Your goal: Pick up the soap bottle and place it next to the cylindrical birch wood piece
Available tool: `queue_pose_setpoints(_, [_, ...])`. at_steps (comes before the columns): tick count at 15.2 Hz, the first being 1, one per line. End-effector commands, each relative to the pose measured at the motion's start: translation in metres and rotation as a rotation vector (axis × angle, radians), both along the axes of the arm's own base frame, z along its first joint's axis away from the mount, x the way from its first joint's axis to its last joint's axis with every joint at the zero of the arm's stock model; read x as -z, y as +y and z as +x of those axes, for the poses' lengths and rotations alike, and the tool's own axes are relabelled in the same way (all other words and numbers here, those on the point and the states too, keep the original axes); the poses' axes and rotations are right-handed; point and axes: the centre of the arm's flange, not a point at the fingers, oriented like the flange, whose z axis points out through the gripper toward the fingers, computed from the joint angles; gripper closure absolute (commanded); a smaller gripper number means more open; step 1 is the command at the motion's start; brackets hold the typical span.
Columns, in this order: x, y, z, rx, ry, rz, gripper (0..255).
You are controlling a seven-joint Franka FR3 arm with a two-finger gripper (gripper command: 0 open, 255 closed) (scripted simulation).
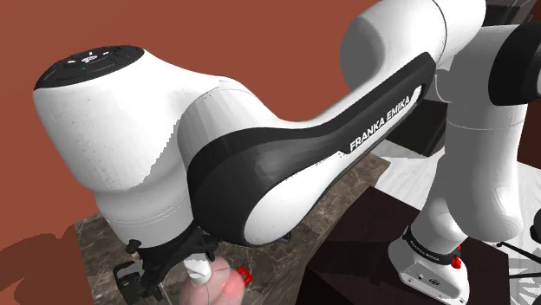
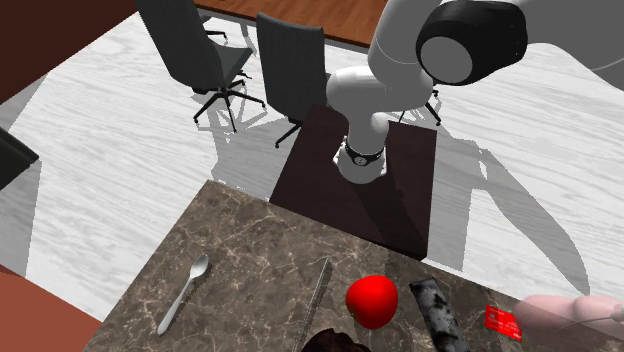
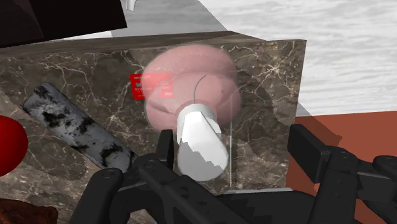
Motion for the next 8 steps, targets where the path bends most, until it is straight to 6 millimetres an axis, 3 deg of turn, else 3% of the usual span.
queue_pose_setpoints(1, [0.0,0.0,0.0,0.0,0.0,0.0,0])
queue_pose_setpoints(2, [0.0,0.0,0.0,0.0,0.0,0.0,0])
queue_pose_setpoints(6, [-0.05,0.001,-0.001,0.0,0.0,0.0,0])
queue_pose_setpoints(8, [-0.05,0.001,-0.001,0.0,0.0,0.0,0])
